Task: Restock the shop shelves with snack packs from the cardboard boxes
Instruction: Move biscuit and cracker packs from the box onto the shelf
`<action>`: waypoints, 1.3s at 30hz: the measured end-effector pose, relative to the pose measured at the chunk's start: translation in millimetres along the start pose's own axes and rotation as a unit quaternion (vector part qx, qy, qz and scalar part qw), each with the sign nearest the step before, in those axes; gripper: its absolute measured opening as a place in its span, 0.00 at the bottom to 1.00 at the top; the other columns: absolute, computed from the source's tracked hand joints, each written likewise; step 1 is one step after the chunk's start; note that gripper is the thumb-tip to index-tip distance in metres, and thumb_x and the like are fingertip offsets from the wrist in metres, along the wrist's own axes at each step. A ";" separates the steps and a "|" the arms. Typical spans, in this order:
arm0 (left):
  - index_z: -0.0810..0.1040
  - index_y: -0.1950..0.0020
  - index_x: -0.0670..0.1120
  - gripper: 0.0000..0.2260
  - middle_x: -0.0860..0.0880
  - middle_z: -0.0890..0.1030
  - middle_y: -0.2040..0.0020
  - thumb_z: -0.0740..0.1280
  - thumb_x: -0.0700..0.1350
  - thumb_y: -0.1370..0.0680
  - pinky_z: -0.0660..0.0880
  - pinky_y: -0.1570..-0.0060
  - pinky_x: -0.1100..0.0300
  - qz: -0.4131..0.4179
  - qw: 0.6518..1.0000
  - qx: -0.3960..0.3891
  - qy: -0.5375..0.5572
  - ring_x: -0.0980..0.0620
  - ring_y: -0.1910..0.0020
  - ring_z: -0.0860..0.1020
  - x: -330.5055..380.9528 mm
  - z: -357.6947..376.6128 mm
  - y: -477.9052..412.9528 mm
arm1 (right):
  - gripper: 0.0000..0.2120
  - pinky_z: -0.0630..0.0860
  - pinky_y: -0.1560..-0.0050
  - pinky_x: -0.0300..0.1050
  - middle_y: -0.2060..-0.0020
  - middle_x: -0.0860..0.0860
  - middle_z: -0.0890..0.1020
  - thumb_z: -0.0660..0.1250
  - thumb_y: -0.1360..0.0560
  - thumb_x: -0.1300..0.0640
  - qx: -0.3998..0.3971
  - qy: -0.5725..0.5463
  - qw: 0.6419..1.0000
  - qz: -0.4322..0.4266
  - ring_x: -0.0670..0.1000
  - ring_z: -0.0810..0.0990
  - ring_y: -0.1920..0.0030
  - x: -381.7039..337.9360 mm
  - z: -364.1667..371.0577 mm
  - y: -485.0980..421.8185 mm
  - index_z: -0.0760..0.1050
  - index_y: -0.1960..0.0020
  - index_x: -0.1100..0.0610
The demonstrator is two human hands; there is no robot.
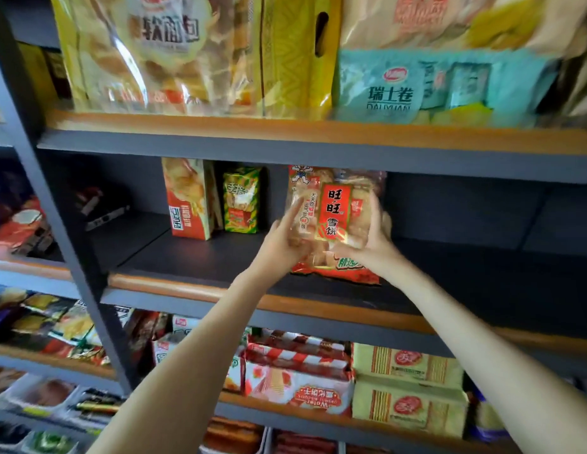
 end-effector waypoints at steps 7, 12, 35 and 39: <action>0.44 0.25 0.67 0.43 0.47 0.62 0.41 0.69 0.41 0.25 0.71 0.40 0.58 0.010 0.981 -0.025 -0.191 0.48 0.49 0.74 -22.8 28.7 -62.5 | 0.67 0.45 0.27 0.65 0.27 0.51 0.26 0.80 0.37 0.50 0.013 0.162 0.984 -0.073 0.55 0.32 0.25 38.0 -3.5 -60.1 0.19 0.35 0.33; 0.39 0.24 0.57 0.51 0.37 0.30 0.26 0.76 0.47 0.30 0.57 0.28 0.45 0.068 0.951 -0.039 -0.300 0.35 0.24 0.42 -50.7 44.9 -103.5 | 0.62 0.50 0.27 0.64 0.25 0.55 0.32 0.78 0.34 0.49 0.020 0.185 0.981 -0.049 0.59 0.38 0.24 67.6 0.6 -92.3 0.24 0.32 0.37; 0.73 0.32 0.46 0.18 0.44 0.76 0.37 0.65 0.46 0.22 0.69 0.41 0.57 0.032 0.976 0.039 -0.213 0.45 0.38 0.74 -13.3 26.3 -18.9 | 0.32 0.63 0.32 0.51 0.31 0.55 0.66 0.70 0.26 0.53 0.074 0.196 0.977 -0.034 0.57 0.64 0.32 10.2 10.0 -5.3 0.61 0.27 0.55; 0.78 0.39 0.43 0.13 0.45 0.80 0.46 0.64 0.44 0.23 0.70 0.48 0.59 0.065 0.981 0.108 -0.151 0.47 0.47 0.78 9.7 -0.5 72.8 | 0.22 0.65 0.40 0.36 0.39 0.52 0.75 0.70 0.27 0.59 0.063 0.120 0.986 -0.098 0.50 0.72 0.39 -21.9 45.5 68.1 0.71 0.34 0.57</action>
Point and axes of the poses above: each hand's wrist, its own y-axis away from the middle knuckle, its own z-axis out of the palm, x = y × z, the point moved 7 cm from there along -y, towards the middle knuckle
